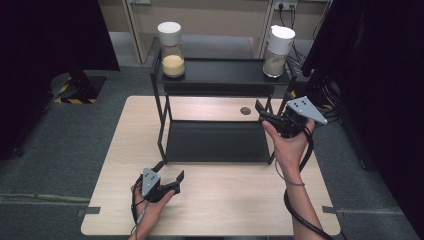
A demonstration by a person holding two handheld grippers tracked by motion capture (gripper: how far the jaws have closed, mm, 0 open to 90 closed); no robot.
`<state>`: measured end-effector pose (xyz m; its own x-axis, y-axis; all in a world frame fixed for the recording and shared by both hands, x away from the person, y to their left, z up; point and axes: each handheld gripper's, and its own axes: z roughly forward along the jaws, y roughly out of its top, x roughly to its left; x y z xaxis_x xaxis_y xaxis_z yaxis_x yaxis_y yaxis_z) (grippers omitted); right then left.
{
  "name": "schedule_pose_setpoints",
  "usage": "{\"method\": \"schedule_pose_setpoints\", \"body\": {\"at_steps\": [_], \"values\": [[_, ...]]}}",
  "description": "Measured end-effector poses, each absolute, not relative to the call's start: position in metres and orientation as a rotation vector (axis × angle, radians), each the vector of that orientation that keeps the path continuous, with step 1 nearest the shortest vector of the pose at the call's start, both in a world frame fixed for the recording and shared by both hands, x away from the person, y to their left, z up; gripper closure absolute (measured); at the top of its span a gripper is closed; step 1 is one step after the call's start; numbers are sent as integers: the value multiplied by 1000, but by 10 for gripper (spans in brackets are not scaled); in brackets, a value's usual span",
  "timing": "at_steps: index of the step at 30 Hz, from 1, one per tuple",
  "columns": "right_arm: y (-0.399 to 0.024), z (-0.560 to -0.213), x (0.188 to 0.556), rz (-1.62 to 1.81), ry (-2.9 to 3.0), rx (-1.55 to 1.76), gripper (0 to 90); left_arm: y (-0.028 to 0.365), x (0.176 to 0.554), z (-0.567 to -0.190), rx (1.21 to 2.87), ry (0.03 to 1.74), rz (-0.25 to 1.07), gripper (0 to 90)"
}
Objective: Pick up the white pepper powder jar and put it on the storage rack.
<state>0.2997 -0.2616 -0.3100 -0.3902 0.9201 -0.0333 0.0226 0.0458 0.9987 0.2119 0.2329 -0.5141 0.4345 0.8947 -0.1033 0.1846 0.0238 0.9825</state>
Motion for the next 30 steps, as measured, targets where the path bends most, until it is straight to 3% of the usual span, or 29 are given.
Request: {"method": "schedule_pose_setpoints", "body": {"at_steps": [30], "values": [[-261,-327,291,1449,1564,992,37,233,212,-514,1466,1012,732,131]]}}
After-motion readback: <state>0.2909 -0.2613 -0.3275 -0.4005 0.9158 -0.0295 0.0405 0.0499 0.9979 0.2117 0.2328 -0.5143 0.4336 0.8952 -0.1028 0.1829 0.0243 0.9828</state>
